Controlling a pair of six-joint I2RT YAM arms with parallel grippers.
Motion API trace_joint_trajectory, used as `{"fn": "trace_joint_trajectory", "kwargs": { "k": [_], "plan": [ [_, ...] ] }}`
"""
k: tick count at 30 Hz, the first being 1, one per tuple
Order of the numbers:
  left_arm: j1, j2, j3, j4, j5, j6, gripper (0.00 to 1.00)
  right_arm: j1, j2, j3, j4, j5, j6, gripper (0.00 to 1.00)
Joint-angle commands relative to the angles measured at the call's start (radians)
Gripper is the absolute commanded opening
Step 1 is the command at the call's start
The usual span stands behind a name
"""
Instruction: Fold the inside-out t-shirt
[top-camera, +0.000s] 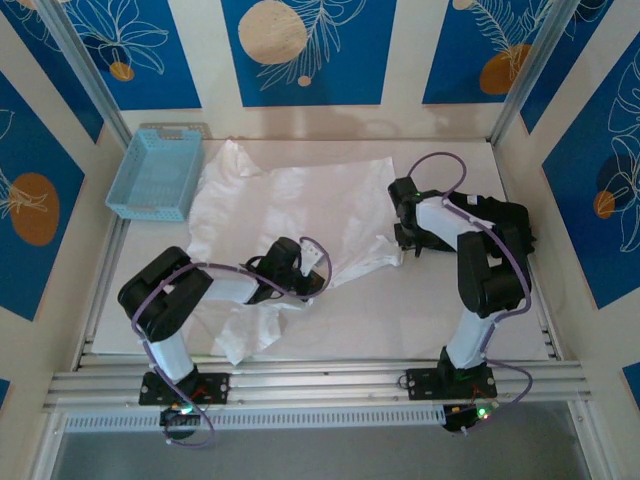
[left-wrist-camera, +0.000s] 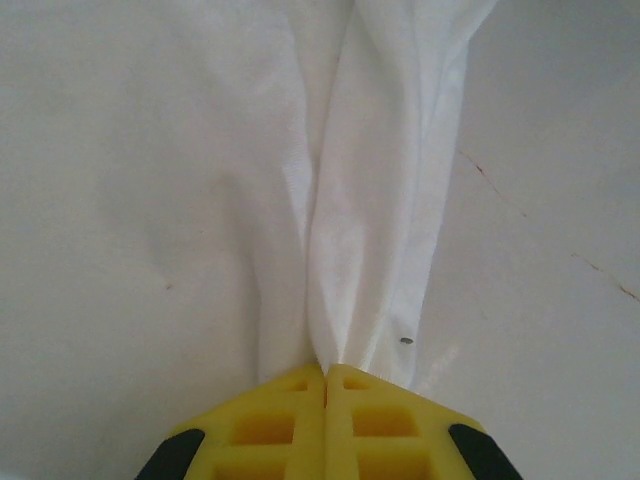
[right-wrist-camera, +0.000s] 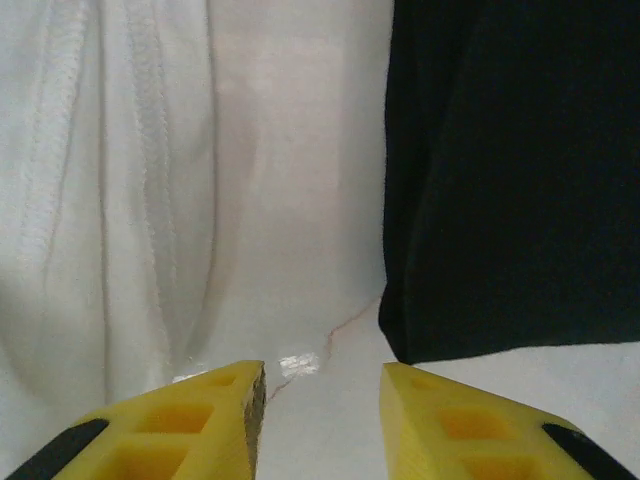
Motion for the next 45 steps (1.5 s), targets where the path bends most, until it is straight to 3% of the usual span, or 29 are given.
{"fn": "trace_joint_trajectory", "kwargs": {
  "k": [1, 6, 13, 23, 35, 45],
  "plan": [
    [0.008, -0.011, 0.021, -0.032, 0.011, 0.021, 0.0, 0.012, -0.075, 0.004, 0.003, -0.078, 0.009, 0.36],
    [0.008, -0.01, 0.021, -0.033, 0.015, 0.02, 0.0, 0.054, -0.147, -0.048, 0.052, -0.232, 0.011, 0.41],
    [0.008, -0.004, 0.022, -0.024, 0.025, 0.018, 0.0, 0.052, -0.082, -0.023, 0.09, -0.29, -0.013, 0.49],
    [0.008, -0.005, 0.021, -0.022, 0.024, 0.021, 0.0, 0.0, 0.017, 0.032, 0.142, -0.387, -0.071, 0.34],
    [0.007, -0.005, 0.016, -0.022, 0.027, 0.023, 0.0, 0.014, 0.063, 0.085, 0.069, -0.349, -0.129, 0.4],
    [0.007, -0.002, 0.019, -0.022, 0.026, 0.023, 0.0, 0.082, 0.049, 0.093, 0.025, -0.21, -0.195, 0.47]
  ]
}}
